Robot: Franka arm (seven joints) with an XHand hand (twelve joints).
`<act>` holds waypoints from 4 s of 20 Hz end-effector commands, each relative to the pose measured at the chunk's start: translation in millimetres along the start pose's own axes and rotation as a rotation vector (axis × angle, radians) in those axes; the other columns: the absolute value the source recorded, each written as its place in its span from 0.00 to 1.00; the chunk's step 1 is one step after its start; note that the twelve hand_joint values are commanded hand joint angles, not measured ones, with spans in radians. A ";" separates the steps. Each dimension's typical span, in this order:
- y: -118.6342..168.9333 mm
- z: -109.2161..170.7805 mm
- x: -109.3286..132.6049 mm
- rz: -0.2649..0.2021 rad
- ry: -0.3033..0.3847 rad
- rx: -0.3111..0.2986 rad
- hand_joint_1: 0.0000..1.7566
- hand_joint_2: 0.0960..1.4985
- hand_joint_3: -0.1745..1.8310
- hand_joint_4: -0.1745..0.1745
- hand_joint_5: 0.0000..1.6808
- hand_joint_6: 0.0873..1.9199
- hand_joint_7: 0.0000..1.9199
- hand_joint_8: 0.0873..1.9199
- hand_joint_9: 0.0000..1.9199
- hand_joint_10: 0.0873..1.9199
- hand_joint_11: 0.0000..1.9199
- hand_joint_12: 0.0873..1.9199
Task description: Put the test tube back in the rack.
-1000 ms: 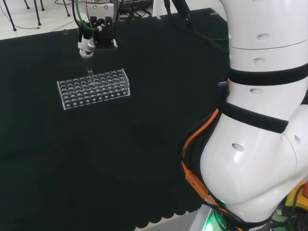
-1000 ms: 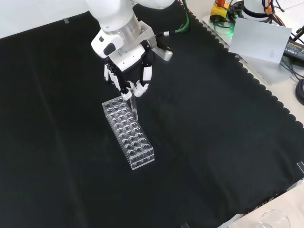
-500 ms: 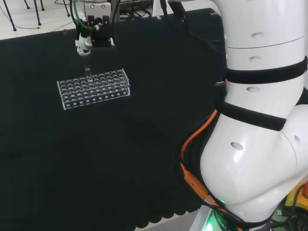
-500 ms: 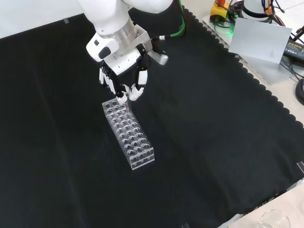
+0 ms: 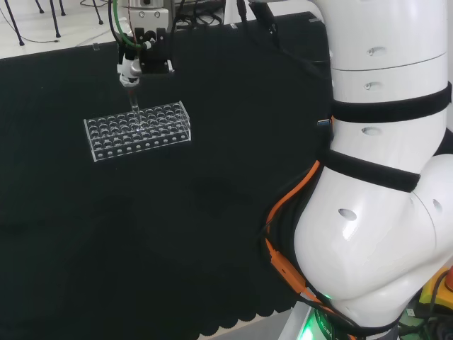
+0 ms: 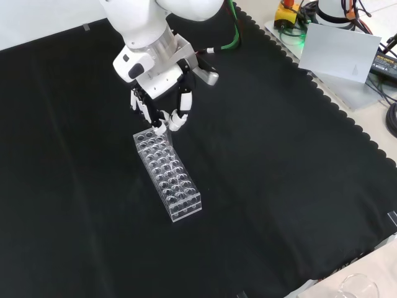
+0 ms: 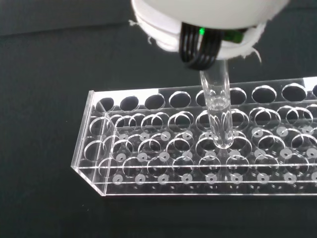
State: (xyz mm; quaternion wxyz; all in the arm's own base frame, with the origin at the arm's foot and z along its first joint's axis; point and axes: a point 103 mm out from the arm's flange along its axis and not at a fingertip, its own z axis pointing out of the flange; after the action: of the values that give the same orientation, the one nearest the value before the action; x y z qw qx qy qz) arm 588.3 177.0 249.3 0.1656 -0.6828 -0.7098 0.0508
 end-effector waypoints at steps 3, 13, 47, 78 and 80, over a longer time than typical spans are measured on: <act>-1.6 1.0 1.0 0.003 0.015 0.006 0.82 0.41 0.36 0.00 0.83 0.01 0.73 0.34 0.68 0.26 0.50 0.62; -4.7 -0.8 12.7 -0.020 0.023 0.003 0.82 0.41 0.36 0.00 0.83 0.01 0.73 0.34 0.68 0.26 0.50 0.62; -0.6 27.2 2.4 -0.004 0.030 0.036 0.82 0.42 0.36 0.00 0.83 0.00 0.73 0.34 0.68 0.26 0.50 0.62; 12.4 67.0 7.2 -0.020 0.025 0.086 0.82 0.42 0.35 0.00 0.83 0.00 0.73 0.34 0.68 0.26 0.50 0.62; 12.7 67.3 7.0 -0.019 0.023 0.088 0.82 0.42 0.35 0.00 0.83 0.00 0.73 0.34 0.68 0.26 0.49 0.62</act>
State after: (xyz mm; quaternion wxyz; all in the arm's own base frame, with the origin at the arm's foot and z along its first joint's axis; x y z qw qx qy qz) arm 580.3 194.3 185.4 0.2032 -0.6695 -0.7110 0.0701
